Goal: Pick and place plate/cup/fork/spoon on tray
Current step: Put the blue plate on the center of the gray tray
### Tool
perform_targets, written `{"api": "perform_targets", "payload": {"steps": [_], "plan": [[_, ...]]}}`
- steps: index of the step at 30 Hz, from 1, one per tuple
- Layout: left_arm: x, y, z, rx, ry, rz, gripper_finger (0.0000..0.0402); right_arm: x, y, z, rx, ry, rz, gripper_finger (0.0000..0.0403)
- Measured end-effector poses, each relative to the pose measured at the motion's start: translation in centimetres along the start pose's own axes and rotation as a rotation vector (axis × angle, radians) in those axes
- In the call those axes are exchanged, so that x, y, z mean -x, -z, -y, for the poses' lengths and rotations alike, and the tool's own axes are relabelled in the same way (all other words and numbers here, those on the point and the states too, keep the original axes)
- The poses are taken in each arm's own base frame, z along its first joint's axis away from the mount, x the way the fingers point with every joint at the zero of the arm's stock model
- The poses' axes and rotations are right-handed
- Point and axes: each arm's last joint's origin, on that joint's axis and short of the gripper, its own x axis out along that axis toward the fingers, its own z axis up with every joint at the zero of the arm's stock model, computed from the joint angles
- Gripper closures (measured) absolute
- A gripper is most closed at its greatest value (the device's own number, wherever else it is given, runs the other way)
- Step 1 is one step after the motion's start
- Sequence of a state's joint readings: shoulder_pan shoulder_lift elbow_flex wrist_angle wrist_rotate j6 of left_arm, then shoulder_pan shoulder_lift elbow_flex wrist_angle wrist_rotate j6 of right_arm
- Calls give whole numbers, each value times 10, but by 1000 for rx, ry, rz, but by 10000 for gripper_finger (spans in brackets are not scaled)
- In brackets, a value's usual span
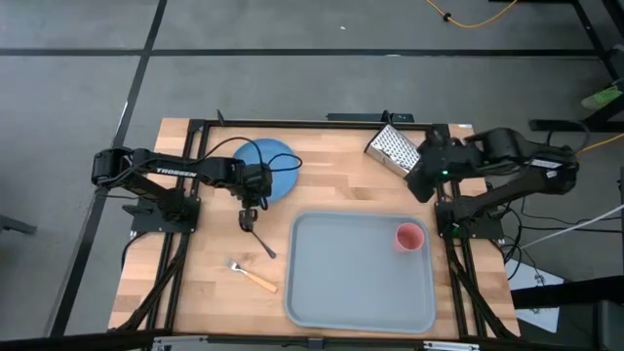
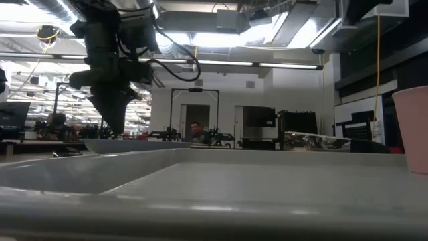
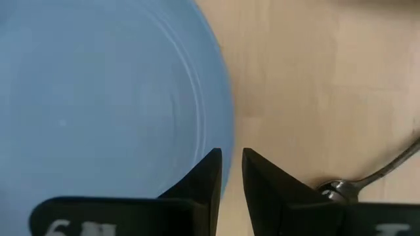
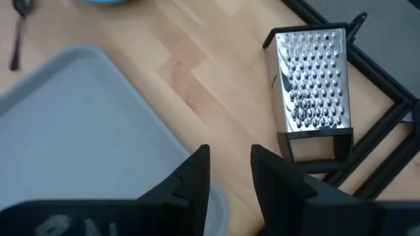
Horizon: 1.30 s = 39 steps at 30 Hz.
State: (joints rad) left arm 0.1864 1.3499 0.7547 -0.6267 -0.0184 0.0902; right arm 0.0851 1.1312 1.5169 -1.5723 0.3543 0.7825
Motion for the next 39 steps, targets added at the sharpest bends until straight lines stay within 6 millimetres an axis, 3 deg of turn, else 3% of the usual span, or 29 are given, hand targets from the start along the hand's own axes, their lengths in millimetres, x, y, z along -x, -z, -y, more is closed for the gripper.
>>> {"api": "perform_targets", "payload": {"steps": [10, 33, 39], "plan": [[-2, 0, 5, -20, 7, -9, 346, 18, 11, 16, -5, -65, 54, 288], [-39, -3, 5, -32, -107, -120, 348, 19, 12, 17, 20, -63, 64, 288], [-36, -10, 10, 22, -146, -104, 392, 19, 12, 17, 23, -83, 45, 288]]}}
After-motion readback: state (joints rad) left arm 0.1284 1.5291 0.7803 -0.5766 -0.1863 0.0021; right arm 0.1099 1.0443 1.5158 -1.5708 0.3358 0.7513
